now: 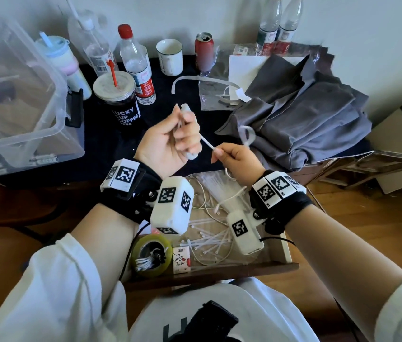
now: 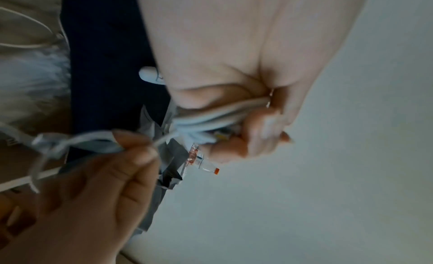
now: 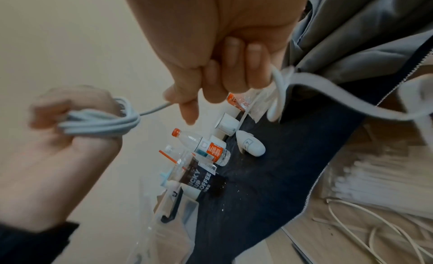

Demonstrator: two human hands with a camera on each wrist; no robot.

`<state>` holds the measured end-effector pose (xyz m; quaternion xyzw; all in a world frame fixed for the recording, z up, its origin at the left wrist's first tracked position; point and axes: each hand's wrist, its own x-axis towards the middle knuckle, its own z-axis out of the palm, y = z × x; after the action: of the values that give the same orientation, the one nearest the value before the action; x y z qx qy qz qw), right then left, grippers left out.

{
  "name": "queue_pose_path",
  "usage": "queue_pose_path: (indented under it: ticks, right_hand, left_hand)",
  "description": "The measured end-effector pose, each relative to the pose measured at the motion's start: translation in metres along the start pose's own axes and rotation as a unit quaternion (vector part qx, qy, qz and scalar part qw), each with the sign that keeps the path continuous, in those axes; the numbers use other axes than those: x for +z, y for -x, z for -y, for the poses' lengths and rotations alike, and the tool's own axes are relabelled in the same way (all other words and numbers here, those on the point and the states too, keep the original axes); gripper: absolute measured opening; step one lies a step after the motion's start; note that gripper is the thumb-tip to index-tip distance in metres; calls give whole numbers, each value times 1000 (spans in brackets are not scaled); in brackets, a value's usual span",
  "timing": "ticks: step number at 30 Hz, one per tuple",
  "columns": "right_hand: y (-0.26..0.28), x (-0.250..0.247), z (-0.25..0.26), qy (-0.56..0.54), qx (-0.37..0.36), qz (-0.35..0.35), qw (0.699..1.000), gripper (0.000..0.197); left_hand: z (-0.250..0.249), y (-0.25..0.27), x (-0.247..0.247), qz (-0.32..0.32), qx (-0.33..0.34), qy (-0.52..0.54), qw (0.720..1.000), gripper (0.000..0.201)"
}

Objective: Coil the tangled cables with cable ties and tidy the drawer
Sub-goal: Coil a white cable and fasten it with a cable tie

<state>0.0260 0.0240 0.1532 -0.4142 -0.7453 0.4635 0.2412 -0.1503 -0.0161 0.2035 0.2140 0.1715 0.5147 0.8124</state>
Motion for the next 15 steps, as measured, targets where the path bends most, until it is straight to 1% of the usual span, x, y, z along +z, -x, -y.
queue_pose_path:
  ticks: [2,3,6,7,9,12,13,15]
  right_hand:
    - [2,4,0,16,-1,26,1000,30]
    - [4,7,3,30,-3,42,999,28]
    - [6,14,15,80,-5,91,993,22]
    - [7,16,18,96,-2,97,991,22]
    - [11,15,21,116,2,95,989,24]
    - [15,9,26,124,-10,77,989,22]
    - [16,7,27,122,-15,70,990,21]
    - [15,4,28,120,-17,64,991,18]
  left_hand:
    - [2,-5,4,-78,77,-26,994,31]
    - [5,-9,4,-104,103,-47,988,30]
    - [14,-19,3,-176,132,-125,967,24]
    - [17,-22,2,-204,132,-163,956,23]
    - [22,-24,-3,-246,124,-259,926,21]
    - [25,-19,-13,-277,86,-378,879,23]
    - [26,-16,-16,-286,60,-392,872,23]
    - [30,-9,-20,-282,0,-394,875,25]
